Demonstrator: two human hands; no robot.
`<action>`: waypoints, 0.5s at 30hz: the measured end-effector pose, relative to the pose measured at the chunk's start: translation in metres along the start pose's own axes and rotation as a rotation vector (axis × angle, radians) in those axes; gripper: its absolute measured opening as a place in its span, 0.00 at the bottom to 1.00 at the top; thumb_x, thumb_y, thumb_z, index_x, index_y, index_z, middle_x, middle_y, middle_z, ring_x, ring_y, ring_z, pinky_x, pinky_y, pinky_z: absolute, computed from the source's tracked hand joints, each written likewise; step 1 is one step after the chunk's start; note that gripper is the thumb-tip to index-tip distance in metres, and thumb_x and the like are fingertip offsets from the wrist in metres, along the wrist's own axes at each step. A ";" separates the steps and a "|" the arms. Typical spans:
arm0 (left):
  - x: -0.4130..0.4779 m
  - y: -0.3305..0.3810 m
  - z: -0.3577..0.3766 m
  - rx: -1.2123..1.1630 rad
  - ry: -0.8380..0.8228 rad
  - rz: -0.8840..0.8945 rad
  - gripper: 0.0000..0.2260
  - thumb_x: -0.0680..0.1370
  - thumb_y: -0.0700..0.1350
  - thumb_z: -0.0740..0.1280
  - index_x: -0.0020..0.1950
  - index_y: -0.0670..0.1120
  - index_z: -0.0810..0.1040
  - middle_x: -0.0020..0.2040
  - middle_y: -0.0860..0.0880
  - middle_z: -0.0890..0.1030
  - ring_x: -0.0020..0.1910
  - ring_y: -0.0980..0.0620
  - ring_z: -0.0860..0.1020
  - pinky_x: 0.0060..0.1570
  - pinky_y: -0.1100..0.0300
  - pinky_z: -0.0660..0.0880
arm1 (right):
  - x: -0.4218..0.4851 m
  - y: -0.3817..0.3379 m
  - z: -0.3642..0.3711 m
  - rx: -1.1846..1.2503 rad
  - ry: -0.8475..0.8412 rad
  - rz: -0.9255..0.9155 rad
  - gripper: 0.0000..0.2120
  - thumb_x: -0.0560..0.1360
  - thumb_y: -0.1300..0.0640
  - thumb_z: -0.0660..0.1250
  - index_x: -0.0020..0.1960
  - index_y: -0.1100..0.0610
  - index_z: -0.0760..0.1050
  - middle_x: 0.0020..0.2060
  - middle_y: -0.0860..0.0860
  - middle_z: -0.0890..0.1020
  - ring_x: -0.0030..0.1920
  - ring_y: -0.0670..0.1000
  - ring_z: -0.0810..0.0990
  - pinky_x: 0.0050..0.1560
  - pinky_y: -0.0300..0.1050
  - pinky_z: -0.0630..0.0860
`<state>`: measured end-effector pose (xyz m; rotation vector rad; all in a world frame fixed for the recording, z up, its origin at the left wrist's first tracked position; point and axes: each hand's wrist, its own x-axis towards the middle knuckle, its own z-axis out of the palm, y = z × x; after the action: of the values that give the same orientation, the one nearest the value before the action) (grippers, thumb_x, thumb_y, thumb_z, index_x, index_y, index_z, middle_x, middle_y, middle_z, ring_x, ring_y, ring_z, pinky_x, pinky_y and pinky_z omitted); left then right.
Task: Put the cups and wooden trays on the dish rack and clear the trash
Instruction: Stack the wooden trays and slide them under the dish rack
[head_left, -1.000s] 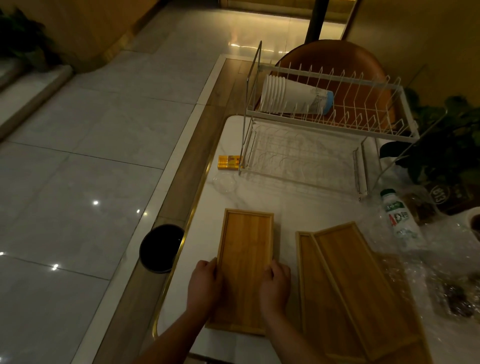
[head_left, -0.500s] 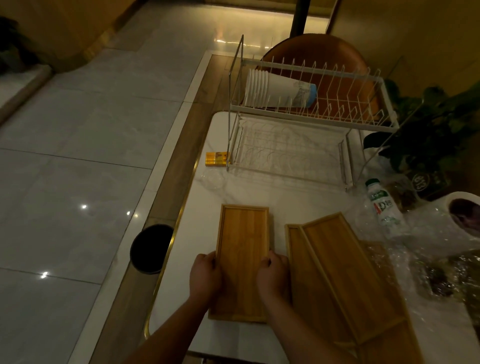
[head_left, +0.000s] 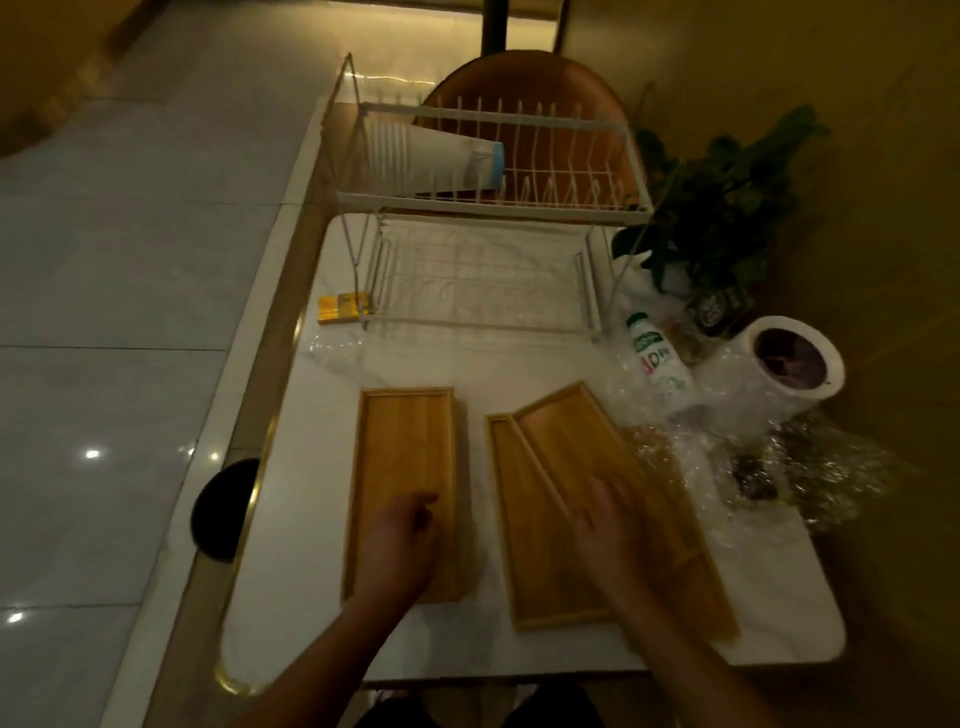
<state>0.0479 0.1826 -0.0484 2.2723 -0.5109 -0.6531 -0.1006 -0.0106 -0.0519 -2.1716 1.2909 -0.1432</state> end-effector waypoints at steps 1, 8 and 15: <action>-0.005 0.011 0.013 -0.007 -0.074 0.000 0.17 0.80 0.45 0.66 0.69 0.50 0.74 0.58 0.48 0.80 0.54 0.52 0.79 0.53 0.56 0.78 | 0.000 0.018 -0.010 -0.130 -0.024 -0.033 0.24 0.76 0.52 0.68 0.70 0.54 0.69 0.70 0.57 0.69 0.71 0.59 0.64 0.68 0.55 0.64; -0.022 0.056 0.089 0.039 -0.145 -0.123 0.21 0.80 0.47 0.65 0.72 0.44 0.70 0.66 0.43 0.76 0.61 0.45 0.77 0.55 0.59 0.71 | -0.012 0.061 -0.011 -0.545 -0.182 -0.298 0.31 0.61 0.45 0.78 0.60 0.58 0.76 0.58 0.59 0.78 0.58 0.63 0.76 0.56 0.59 0.75; -0.024 0.055 0.111 0.158 -0.109 -0.201 0.10 0.80 0.44 0.61 0.58 0.40 0.76 0.53 0.41 0.79 0.49 0.43 0.80 0.48 0.53 0.78 | -0.005 0.076 -0.007 -0.481 -0.241 -0.320 0.17 0.74 0.51 0.67 0.61 0.55 0.73 0.58 0.55 0.77 0.57 0.58 0.76 0.56 0.52 0.75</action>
<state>-0.0451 0.1004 -0.0704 2.4684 -0.4001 -0.8678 -0.1639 -0.0352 -0.0866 -2.6921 0.8974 0.3272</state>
